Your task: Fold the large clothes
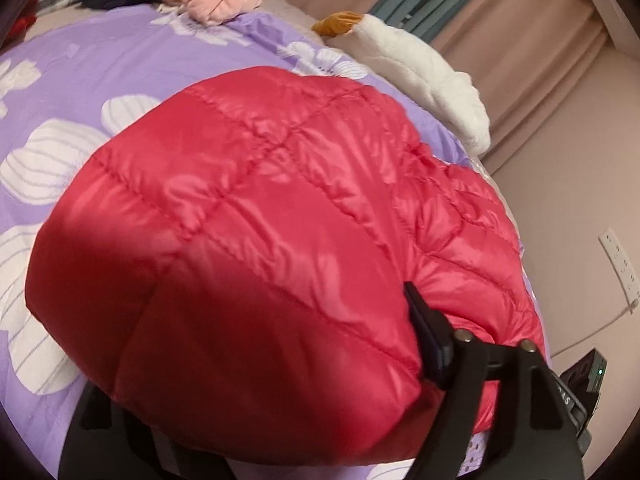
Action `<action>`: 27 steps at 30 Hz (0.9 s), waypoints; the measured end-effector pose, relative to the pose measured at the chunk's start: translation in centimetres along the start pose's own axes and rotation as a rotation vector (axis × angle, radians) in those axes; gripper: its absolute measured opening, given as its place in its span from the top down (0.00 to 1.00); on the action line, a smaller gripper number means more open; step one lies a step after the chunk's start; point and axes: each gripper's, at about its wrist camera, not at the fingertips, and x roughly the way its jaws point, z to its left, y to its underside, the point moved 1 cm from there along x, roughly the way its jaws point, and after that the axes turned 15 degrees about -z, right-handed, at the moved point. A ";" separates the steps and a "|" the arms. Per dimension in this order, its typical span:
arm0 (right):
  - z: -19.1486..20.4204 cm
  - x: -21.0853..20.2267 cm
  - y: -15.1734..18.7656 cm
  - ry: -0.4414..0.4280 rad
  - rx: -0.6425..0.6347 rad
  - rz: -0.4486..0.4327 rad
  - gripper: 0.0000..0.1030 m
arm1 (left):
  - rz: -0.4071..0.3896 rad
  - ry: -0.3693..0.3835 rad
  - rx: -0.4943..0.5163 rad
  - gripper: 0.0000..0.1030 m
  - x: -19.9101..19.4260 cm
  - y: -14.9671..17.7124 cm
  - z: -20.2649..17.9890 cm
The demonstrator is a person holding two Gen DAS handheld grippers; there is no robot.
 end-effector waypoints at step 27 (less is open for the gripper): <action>6.1 -5.6 -7.2 0.011 -0.255 -0.153 0.52 | -0.070 -0.064 0.008 0.15 -0.1 0.9 -0.3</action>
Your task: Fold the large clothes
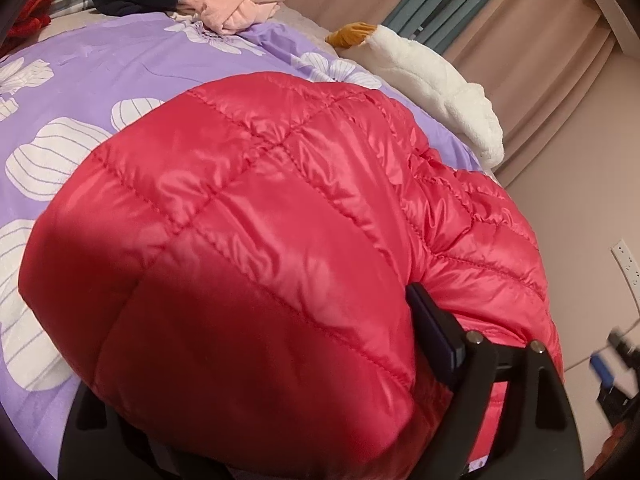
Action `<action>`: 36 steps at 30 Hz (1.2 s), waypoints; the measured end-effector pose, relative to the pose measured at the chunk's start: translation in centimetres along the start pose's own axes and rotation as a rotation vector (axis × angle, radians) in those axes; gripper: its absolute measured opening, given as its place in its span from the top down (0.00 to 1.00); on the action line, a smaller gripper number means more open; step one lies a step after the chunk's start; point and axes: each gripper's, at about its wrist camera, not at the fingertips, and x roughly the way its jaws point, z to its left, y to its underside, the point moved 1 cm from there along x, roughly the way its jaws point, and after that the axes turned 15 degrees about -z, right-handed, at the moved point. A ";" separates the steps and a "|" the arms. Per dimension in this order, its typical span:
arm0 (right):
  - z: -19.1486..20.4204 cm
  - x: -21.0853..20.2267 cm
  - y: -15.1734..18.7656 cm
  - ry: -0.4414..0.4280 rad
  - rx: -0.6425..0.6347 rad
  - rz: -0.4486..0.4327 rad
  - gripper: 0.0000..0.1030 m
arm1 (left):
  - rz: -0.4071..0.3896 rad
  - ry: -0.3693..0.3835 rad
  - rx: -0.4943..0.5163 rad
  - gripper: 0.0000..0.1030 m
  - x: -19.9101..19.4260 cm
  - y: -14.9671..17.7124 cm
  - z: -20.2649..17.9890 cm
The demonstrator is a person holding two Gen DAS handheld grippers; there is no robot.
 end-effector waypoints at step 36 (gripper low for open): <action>6.7 13.8 7.9 -0.203 -0.053 0.252 0.65 | -0.043 -0.052 -0.021 0.09 0.5 0.3 -0.3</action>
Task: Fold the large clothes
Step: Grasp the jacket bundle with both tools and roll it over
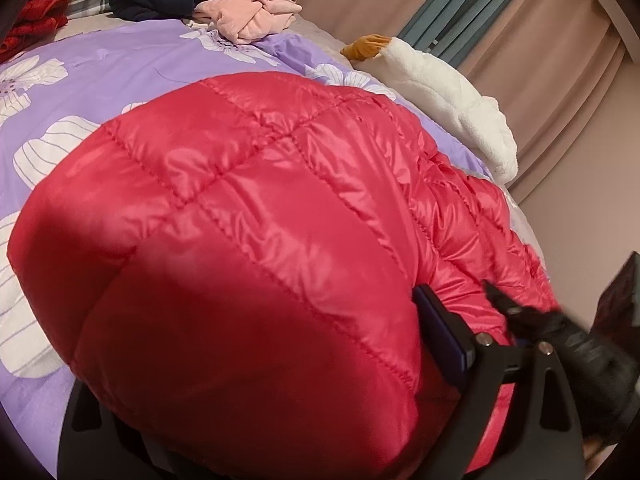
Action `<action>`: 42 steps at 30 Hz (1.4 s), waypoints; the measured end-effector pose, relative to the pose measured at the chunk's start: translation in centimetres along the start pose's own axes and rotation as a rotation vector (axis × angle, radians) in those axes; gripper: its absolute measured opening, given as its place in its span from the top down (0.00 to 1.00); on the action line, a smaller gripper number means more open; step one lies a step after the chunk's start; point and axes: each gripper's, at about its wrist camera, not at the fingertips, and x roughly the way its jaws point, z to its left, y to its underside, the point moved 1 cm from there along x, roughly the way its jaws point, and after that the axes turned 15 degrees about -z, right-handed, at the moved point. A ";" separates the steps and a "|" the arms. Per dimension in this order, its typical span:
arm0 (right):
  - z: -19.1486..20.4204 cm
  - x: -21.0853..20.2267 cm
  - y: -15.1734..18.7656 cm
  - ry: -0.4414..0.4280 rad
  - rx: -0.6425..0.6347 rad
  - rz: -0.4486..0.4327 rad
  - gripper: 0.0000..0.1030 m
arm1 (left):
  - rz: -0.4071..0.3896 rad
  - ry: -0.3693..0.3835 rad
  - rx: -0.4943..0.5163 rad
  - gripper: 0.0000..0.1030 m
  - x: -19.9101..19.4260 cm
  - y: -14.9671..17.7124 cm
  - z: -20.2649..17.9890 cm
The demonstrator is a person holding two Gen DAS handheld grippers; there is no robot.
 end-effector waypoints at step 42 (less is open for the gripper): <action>-2.4 0.9 0.3 -0.006 -0.013 0.091 1.00 | 0.084 0.120 -0.329 0.26 3.0 -5.0 5.7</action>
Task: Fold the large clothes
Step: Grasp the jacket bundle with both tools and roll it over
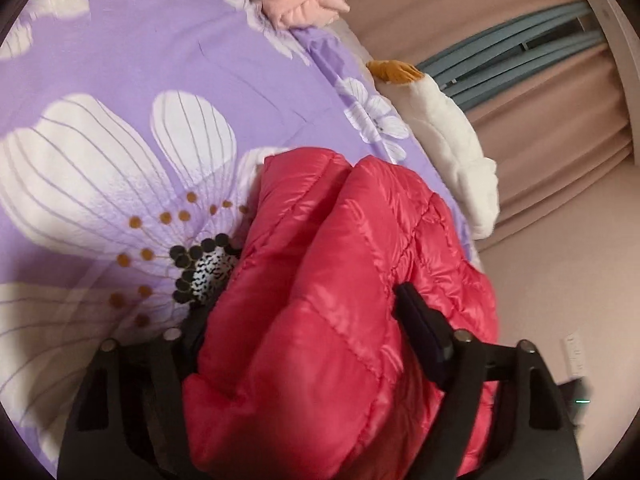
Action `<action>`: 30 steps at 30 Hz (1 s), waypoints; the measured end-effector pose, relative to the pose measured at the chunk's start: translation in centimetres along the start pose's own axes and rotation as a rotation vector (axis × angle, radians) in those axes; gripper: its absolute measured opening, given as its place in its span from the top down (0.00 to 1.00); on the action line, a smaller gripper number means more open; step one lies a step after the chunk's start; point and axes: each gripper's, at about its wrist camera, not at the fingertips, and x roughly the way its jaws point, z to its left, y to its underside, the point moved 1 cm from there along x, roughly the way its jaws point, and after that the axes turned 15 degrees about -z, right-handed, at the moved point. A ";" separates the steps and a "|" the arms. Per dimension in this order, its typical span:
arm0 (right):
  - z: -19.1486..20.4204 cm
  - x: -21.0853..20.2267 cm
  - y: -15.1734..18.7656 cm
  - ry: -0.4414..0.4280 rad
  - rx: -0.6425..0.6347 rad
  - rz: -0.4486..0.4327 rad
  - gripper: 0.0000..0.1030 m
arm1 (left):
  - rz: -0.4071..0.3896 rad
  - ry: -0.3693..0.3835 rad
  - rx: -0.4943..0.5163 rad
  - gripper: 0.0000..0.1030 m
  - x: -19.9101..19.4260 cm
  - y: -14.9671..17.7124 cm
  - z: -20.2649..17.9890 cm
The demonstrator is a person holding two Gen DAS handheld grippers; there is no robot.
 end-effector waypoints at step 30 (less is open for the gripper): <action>-5.0 1.0 0.0 -0.233 0.324 -0.019 1.00 | 0.117 0.530 0.739 0.38 -3.6 10.0 -19.5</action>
